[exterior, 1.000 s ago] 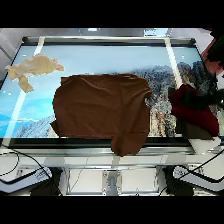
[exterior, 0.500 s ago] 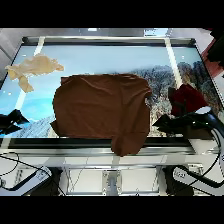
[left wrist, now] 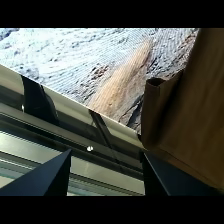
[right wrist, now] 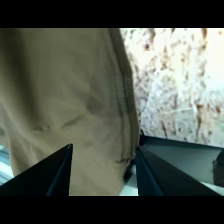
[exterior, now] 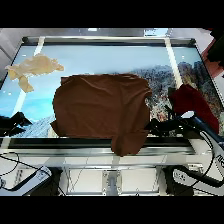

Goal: Fold the shirts.

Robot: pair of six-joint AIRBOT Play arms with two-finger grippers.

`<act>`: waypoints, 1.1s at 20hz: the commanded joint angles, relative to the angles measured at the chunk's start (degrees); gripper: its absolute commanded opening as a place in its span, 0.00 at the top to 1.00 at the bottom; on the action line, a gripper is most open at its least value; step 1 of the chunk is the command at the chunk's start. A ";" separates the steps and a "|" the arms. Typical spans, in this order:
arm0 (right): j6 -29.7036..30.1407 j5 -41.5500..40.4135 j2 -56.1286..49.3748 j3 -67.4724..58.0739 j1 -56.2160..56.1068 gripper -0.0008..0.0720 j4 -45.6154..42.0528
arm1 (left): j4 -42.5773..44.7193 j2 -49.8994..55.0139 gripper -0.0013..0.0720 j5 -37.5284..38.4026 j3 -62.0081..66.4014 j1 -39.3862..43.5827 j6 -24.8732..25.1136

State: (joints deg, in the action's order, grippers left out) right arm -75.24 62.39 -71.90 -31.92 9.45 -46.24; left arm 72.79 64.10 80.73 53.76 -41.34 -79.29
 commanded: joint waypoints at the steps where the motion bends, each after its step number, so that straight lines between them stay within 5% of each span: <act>1: -1.75 -3.45 -0.46 0.15 -1.75 0.39 1.22 | -1.31 -0.04 0.35 -1.22 -0.15 -0.04 0.02; 4: -1.25 -5.03 -0.46 0.15 -3.43 0.88 3.89 | -3.41 -0.04 0.35 -2.95 -0.15 -0.02 0.00; 5: -1.01 -5.09 -0.46 0.15 -3.74 0.93 4.94 | -3.76 -0.04 0.35 -2.99 -0.33 -0.02 -0.31; 14: 2.25 -0.85 -0.46 0.15 -3.72 0.93 7.80 | -13.99 13.03 0.35 -0.57 -4.59 0.00 1.49; 22: 3.48 -0.39 -0.44 0.13 -3.72 0.93 12.55 | -16.39 20.83 0.35 -12.31 -4.52 8.28 0.55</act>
State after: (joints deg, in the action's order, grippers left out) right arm -72.40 61.76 -72.31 -31.79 5.76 -36.05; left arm 57.30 82.89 73.63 49.23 -36.60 -78.04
